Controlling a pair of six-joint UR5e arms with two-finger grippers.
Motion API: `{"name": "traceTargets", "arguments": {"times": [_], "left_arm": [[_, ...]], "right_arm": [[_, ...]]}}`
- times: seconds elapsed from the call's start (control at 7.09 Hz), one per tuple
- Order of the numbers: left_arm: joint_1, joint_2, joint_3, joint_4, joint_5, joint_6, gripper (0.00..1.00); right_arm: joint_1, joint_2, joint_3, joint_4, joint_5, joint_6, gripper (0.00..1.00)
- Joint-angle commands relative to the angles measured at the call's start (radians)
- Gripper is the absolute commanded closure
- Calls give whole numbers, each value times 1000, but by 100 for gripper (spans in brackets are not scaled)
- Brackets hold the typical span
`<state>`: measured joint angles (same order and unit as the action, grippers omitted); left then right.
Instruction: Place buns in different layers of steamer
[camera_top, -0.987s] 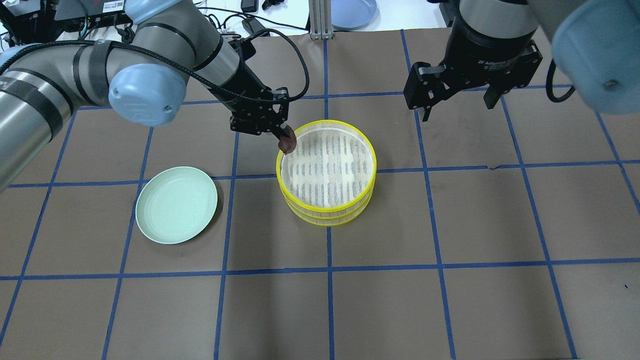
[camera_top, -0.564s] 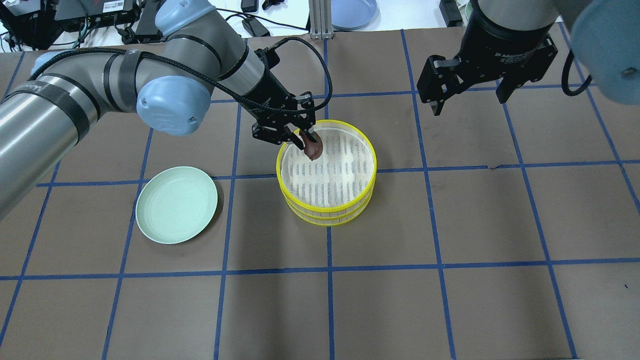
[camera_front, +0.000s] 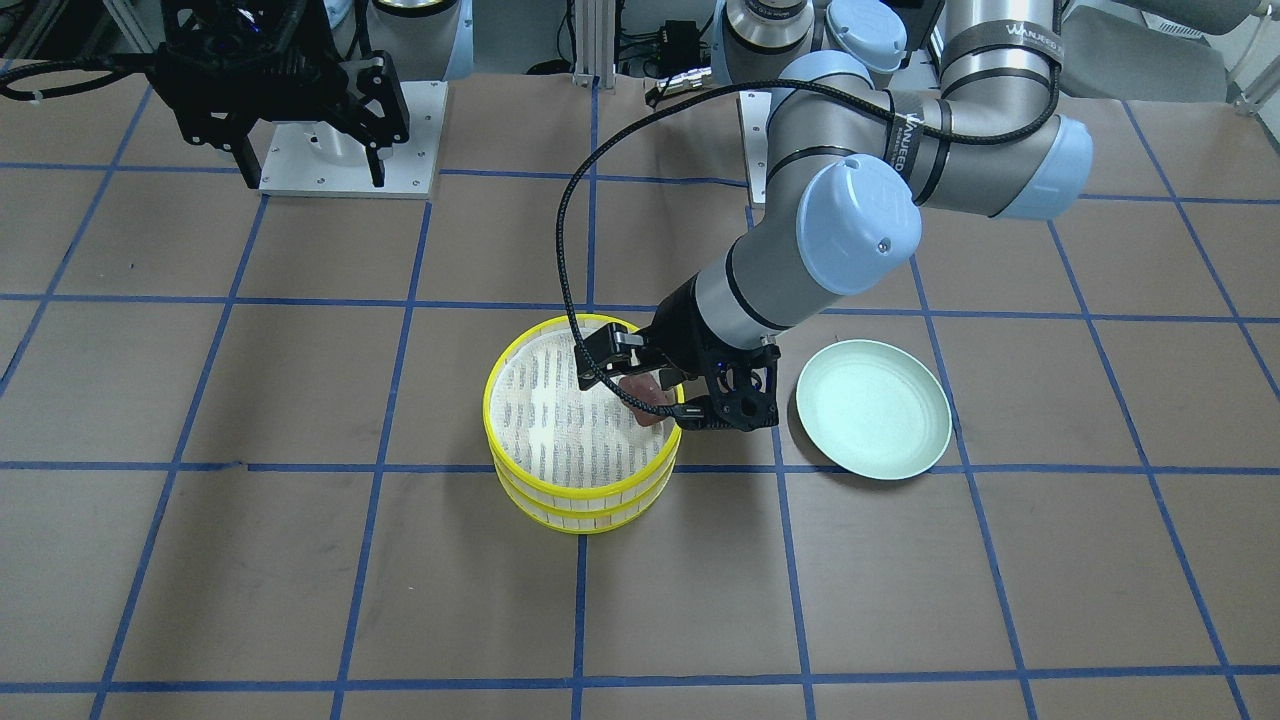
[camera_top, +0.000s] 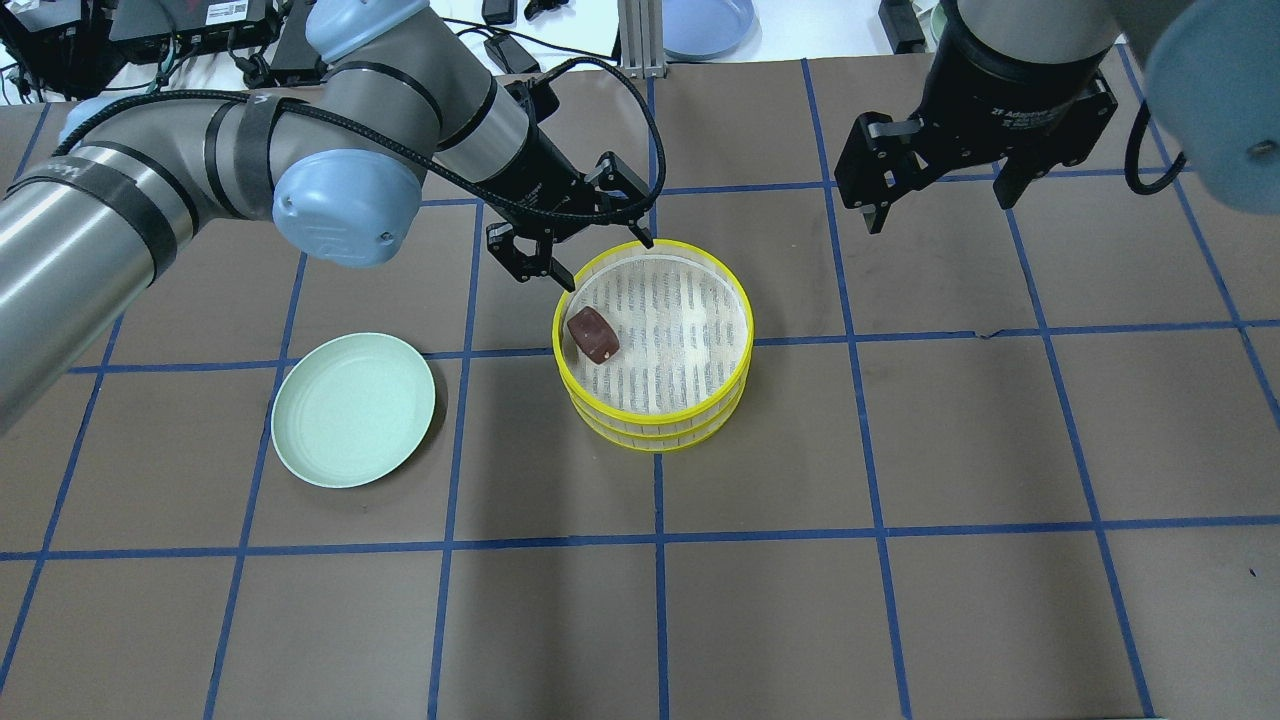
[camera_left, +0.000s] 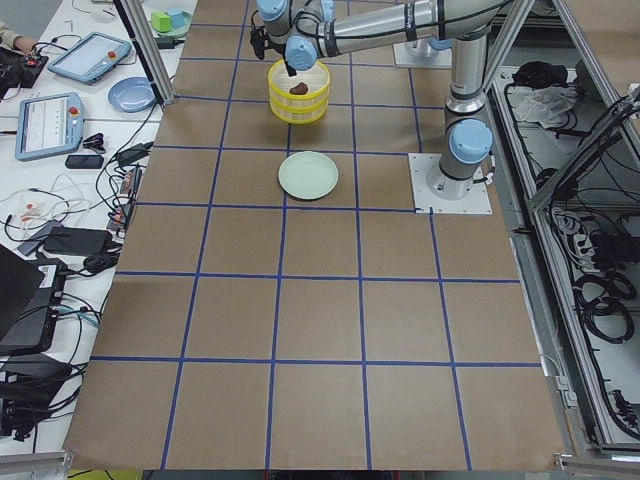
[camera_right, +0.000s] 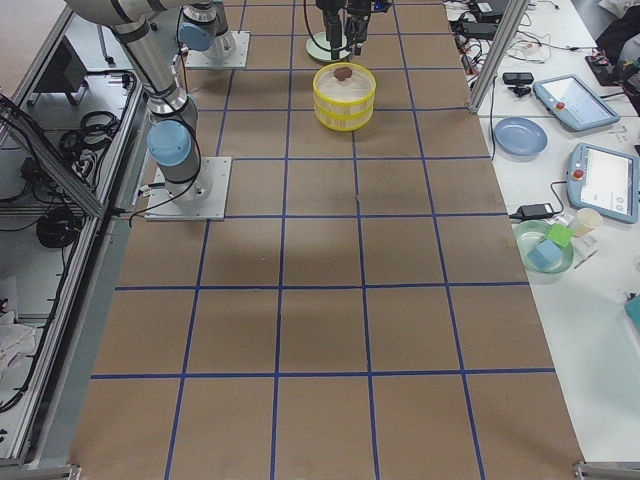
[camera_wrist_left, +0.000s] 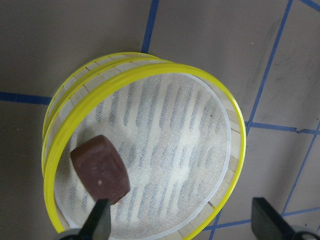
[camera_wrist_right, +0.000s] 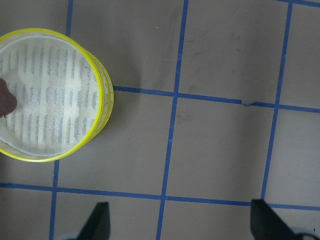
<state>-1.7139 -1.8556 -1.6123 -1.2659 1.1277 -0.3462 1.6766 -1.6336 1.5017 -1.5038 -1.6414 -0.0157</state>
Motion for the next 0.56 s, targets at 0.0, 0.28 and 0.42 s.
{"name": "traceTargets", "arguments": {"times": [0.0,0.28,0.42], "left_arm": [[10,28,3,-50,197,114,0],[83,82,29,-113,462,451,0],[147,114,60,-154,478,493,0]], "right_arm": [[0,-2,2,-1,2,0,0],[0,0,2,-1,2,0,0],[0,0,2,-1,2,0,0]]}}
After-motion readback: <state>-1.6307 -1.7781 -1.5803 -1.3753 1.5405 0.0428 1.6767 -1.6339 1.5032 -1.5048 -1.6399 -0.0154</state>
